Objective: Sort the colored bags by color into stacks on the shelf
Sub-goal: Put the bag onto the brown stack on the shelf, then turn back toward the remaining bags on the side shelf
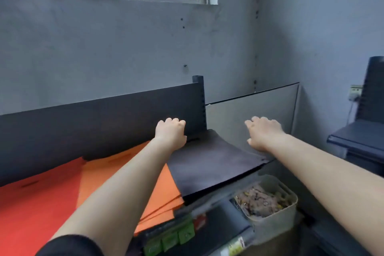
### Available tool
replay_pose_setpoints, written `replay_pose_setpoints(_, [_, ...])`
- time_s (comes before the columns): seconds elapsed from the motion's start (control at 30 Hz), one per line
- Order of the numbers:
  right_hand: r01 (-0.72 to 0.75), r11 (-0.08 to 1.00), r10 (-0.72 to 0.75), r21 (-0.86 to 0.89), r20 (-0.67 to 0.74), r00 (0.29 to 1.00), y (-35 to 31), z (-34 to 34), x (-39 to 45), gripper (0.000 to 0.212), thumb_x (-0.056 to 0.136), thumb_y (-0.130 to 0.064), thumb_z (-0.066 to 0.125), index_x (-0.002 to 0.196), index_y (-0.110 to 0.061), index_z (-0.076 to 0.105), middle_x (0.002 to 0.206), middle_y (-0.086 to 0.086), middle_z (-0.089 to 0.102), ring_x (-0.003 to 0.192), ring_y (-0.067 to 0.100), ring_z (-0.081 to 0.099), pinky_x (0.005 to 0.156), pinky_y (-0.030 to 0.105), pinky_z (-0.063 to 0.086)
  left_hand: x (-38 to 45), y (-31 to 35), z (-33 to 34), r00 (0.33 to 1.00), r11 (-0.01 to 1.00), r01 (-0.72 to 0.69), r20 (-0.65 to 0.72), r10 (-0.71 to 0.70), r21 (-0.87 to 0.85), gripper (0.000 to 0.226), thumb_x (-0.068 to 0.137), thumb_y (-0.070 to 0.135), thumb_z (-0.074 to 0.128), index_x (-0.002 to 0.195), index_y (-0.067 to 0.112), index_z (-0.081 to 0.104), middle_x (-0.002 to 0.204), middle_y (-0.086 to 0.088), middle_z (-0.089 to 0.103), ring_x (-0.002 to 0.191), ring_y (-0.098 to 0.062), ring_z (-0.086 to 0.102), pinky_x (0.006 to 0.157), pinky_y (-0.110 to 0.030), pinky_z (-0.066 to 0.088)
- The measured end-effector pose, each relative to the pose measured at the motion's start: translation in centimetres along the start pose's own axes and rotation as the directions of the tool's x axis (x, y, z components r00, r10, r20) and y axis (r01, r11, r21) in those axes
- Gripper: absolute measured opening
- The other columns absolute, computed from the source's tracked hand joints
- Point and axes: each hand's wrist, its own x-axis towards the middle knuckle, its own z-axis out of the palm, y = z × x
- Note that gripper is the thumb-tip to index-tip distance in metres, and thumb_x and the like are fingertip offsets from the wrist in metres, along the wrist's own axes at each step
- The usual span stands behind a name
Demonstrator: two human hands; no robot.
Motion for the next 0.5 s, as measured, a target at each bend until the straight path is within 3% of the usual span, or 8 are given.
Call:
replay_pose_setpoints(0.27, [-0.179,0.981,0.183,-0.077,0.046,0.982,17.8,2.9,-3.6,0.04,0.095,-0.031,0.046,0.131,-0.016,0.04,0.131,0.007,0.045,0.123,0.026,0.043,0.093,0.037,0.038,7.1,19.6,-3.2,0.975,0.974,-0.215,-0.08,0.209,-0.07,0.039,0.09,0.028,0.047,0.128,0.018,0.047,0.13,-0.004,0.051,0.124,-0.023,0.043,0.097,-0.034,0.033])
replay_pose_setpoints(0.5, [-0.283,0.928,0.32,-0.242,0.131,0.938,31.0,6.8,-8.4,0.04,0.094,-0.029,0.047,0.132,-0.019,0.042,0.13,0.005,0.045,0.122,0.025,0.042,0.092,0.037,0.036,9.0,37.0,-4.1,0.896,0.887,-0.434,-0.182,0.406,-0.157,0.038,0.092,0.034,0.047,0.126,0.017,0.048,0.128,-0.004,0.051,0.122,-0.024,0.044,0.097,-0.034,0.033])
